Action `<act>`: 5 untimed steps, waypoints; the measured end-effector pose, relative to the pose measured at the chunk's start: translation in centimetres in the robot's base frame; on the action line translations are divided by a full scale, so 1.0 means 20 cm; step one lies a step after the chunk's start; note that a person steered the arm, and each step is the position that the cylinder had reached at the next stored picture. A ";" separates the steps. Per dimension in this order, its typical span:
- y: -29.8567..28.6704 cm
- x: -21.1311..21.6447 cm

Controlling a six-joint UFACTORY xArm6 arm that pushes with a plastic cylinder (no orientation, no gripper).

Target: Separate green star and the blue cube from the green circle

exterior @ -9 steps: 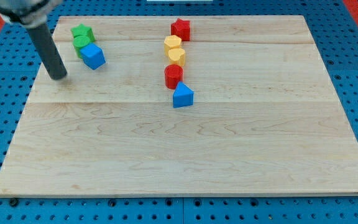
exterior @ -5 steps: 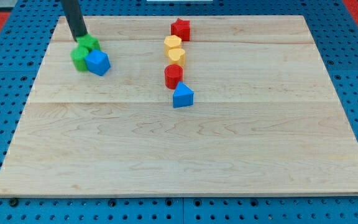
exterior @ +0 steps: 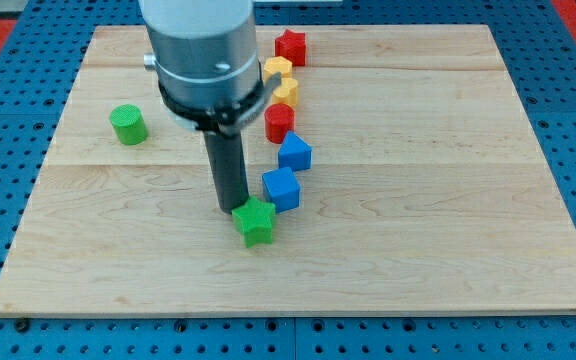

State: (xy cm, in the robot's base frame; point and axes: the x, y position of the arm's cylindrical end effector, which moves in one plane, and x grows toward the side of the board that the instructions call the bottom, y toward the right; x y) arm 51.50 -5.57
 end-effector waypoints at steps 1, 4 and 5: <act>0.04 0.06; 0.02 0.33; 0.03 0.31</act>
State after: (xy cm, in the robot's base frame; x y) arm 57.62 -5.04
